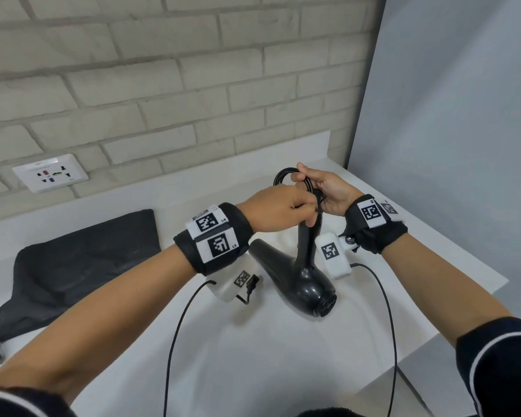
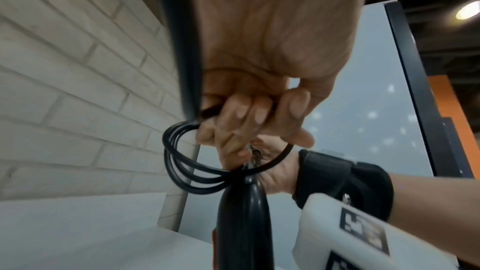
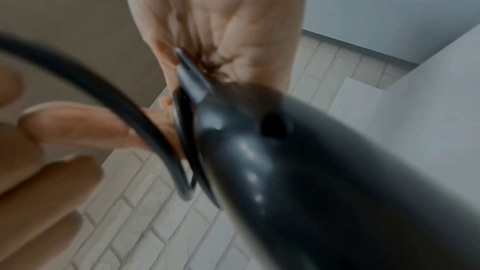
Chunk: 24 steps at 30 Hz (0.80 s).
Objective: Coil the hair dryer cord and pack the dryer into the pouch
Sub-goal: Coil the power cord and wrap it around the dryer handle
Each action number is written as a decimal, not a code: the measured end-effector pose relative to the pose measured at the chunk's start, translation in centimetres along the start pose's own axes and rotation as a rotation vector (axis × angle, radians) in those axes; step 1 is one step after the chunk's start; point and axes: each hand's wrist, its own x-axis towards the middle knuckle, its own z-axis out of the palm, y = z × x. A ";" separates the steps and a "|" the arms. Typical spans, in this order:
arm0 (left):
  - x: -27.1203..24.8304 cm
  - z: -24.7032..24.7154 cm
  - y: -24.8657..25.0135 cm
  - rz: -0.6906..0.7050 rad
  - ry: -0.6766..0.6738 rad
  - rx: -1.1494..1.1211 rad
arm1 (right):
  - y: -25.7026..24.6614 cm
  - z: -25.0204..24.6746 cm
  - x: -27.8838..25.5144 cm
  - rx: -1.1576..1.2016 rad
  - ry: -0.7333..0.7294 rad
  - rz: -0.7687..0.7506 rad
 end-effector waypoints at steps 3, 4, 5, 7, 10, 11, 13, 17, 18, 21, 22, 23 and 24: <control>0.3 -0.5 0.1 -0.017 0.080 -0.181 | 0.3 -0.1 0.4 -0.027 0.038 -0.016; 0.4 -0.8 0.0 -0.013 0.112 -0.231 | 0.4 -0.1 0.4 -0.060 0.052 -0.030; 0.7 -1.1 -0.2 -0.003 0.154 -0.269 | 0.4 -0.1 0.4 -0.105 0.062 -0.048; 1.5 -1.6 -1.3 0.010 0.278 -0.300 | 0.2 0.2 0.1 -0.173 0.044 -0.061; 2.5 -2.0 -3.8 -0.070 0.404 -0.291 | -0.2 0.6 -0.1 -0.142 -0.053 -0.013; 2.5 -1.8 -4.6 -0.100 0.426 -0.280 | -0.2 0.6 -0.1 -0.125 -0.073 0.004; 2.4 -1.4 -5.7 -0.127 0.472 -0.269 | -0.2 0.6 0.0 -0.118 -0.080 0.012; 1.8 -0.2 -6.4 -0.143 0.545 -0.338 | -0.2 0.4 0.3 -0.099 -0.084 0.008; 1.7 0.1 -6.5 -0.154 0.557 -0.366 | -0.2 0.3 0.4 -0.085 -0.092 0.010; 1.7 0.8 -6.7 -0.189 0.526 -0.433 | -0.2 0.1 0.5 -0.040 -0.101 0.027; 1.8 1.0 -6.7 -0.199 0.491 -0.430 | -0.2 0.0 0.5 -0.030 -0.103 0.033; 1.9 1.2 -6.8 -0.218 0.453 -0.408 | -0.3 0.0 0.6 -0.017 -0.106 0.041; 2.0 1.5 -6.8 -0.242 0.426 -0.378 | -0.4 0.0 0.6 0.001 -0.109 0.049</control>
